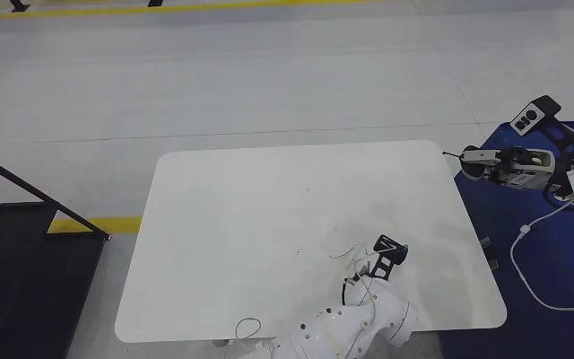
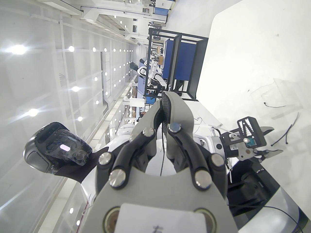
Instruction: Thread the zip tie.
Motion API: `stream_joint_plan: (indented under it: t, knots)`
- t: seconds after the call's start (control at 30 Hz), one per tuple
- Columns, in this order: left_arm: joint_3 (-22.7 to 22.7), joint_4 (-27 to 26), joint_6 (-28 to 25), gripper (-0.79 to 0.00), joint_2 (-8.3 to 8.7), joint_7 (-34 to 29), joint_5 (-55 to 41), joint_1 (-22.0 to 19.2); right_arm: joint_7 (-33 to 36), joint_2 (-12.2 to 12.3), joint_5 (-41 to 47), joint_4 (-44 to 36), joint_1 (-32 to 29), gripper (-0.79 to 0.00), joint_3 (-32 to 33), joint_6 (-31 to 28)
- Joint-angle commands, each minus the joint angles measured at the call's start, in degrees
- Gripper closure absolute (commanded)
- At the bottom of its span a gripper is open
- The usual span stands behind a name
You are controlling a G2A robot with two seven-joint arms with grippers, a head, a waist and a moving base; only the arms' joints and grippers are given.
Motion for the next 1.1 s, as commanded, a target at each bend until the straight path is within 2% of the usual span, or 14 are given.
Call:
stream_joint_plan:
  t: [0.0, 0.33, 0.53, 0.87, 1.03, 1.07]
  knots:
    - [-0.27, 0.89, -0.04, -0.369, -0.13, -0.13, -0.52, -0.17, 0.00, 0.00, 0.00, 0.00, 0.00, 0.000, 0.00, 0.00]
    - [0.12, 3.67, -0.10, -0.317, -0.80, 0.49, -2.15, -1.35, 0.00, 0.00, 0.00, 0.00, 0.00, 0.000, 0.00, 0.00]
    - [0.87, 5.27, 0.60, -0.188, -1.20, -0.15, -2.19, -2.17, 0.00, 0.00, 0.00, 0.00, 0.00, 0.000, 0.00, 0.00]
    - [1.55, 6.49, 0.90, -0.139, -1.51, -0.54, -3.76, -3.16, 0.00, 0.00, 0.00, 0.00, 0.00, 0.000, 0.00, 0.00]
    - [1.89, 6.78, 1.17, 0.000, -1.61, -1.16, -4.07, -3.60, 0.00, 0.00, 0.00, 0.00, 0.00, 0.000, 0.00, 0.00]
    - [1.97, 6.74, 1.27, 0.000, -1.62, -1.26, -4.07, -3.65, 0.00, 0.00, 0.00, 0.00, 0.00, 0.000, 0.00, 0.00]
